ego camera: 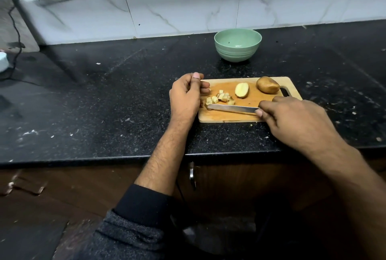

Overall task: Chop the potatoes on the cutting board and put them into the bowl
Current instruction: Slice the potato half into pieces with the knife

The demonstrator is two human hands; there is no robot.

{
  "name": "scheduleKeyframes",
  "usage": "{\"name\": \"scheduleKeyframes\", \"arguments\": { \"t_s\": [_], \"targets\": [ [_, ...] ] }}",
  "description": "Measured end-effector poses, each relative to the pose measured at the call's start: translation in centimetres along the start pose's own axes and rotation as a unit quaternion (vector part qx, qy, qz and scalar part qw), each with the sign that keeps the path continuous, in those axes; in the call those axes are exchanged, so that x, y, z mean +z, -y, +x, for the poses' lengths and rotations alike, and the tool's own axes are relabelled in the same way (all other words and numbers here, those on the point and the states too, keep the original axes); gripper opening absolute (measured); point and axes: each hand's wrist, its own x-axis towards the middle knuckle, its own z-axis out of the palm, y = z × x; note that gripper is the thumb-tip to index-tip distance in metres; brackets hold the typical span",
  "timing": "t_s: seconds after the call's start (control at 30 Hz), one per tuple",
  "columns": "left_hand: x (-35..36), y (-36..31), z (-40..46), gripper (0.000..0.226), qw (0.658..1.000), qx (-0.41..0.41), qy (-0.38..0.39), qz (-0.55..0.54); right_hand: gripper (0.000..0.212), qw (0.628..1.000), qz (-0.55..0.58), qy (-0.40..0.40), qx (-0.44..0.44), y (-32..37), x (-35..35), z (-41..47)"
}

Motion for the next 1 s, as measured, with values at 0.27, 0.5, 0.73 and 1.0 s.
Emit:
{"name": "scheduleKeyframes", "arguments": {
  "t_s": [0.27, 0.5, 0.73, 1.0],
  "targets": [
    [0.1, -0.4, -0.6, 0.017, 0.999, 0.001, 0.047, -0.002, 0.034, 0.993, 0.016, -0.036, 0.109, -0.9, -0.6, -0.9],
    [0.1, -0.4, -0.6, 0.015, 0.997, 0.033, 0.052, 0.048, 0.032, 0.991, 0.043, 0.024, 0.125, 0.5, -0.8, -0.8],
    [-1.0, -0.3, -0.6, 0.015, 0.984, 0.038, -0.025, 0.171, 0.028, 0.991, 0.043, 0.006, 0.123, 0.6, -2.0, -1.8],
    [-2.1, 0.1, -2.0, 0.007, 0.985, 0.028, 0.018, 0.167, 0.03, 0.987, 0.054, 0.011, 0.149, 0.7, -1.4, -1.6]
  ]
}}
